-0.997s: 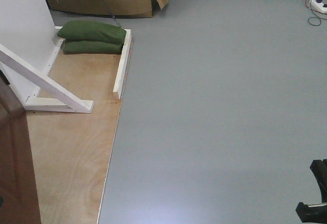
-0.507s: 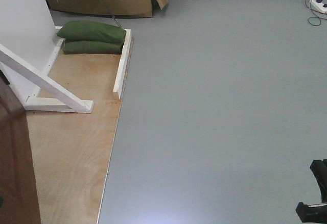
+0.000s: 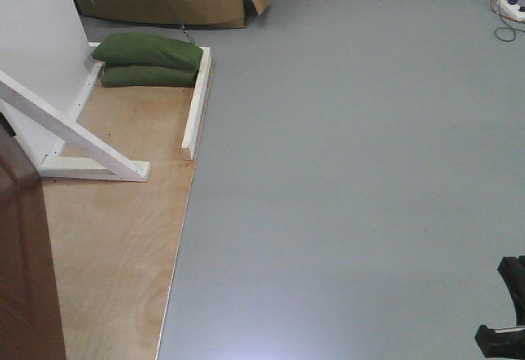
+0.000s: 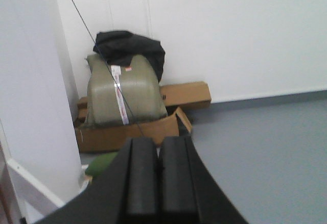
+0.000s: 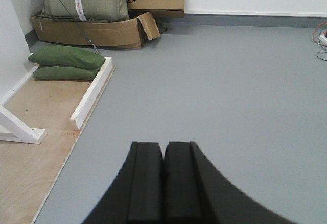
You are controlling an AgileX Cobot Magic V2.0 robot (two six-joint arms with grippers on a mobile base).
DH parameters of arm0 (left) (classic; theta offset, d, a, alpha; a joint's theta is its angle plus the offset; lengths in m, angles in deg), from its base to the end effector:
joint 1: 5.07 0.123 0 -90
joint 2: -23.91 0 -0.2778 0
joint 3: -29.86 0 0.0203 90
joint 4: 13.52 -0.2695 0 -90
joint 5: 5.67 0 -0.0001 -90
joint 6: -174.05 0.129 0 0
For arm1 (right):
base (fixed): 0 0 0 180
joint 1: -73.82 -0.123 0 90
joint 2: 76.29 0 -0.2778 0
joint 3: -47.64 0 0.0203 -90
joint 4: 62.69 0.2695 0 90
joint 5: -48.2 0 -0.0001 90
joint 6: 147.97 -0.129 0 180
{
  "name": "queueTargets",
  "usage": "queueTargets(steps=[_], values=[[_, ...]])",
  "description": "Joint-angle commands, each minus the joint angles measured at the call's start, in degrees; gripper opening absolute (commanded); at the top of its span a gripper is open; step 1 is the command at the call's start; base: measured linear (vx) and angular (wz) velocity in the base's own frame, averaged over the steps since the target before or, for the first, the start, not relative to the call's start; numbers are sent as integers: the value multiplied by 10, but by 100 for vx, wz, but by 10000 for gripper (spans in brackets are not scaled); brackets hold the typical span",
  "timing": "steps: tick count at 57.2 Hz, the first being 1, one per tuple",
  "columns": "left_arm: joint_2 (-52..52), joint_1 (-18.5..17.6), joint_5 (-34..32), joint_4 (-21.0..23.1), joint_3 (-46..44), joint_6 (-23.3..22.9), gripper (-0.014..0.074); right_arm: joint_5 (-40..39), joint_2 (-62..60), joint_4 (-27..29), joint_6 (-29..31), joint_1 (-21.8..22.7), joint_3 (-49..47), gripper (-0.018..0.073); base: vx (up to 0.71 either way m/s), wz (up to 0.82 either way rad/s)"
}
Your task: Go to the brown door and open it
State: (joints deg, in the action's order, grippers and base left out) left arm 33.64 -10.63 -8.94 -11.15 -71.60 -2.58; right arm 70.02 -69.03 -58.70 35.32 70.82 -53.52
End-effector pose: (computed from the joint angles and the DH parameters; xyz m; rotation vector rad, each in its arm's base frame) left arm 0.1229 -0.0117 0.2095 0.0830 1.4816 -0.0626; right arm 0.1143 0.0093 0.1570 -0.0602 1.8822 0.0652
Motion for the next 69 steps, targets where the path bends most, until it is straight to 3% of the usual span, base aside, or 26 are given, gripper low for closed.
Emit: queueTargets(steps=[1,6,12,16,35,40,48,60,69], values=[[39,0,-144,3,-18,-34,-3,-45,-3,-2,5,-1,2,0,0,0],[57,0,-204,2,-39,-89,-3,-45,-3,-2,5,-1,2,0,0,0],[61,0,-224,2,-74,-98,-3,-45,-3,-2,5,-1,2,0,0,0],[61,0,-225,2,-99,-54,-3,-45,-3,-2,5,-1,2,0,0,0],[61,0,-275,7,-164,255,-3,-44,-3,-2,5,-1,2,0,0,0],[61,0,-312,64,-165,327,-3,-44,-3,-2,5,-1,2,0,0,0],[61,7,-388,218,-165,411,-3,-44,-3,-2,5,-1,2,0,0,0],[61,38,-515,337,-165,420,-3,-44,-3,-2,5,-1,2,0,0,0],[71,47,-558,396,-175,423,-3,-44,-3,-2,5,-1,2,0,0,0]])
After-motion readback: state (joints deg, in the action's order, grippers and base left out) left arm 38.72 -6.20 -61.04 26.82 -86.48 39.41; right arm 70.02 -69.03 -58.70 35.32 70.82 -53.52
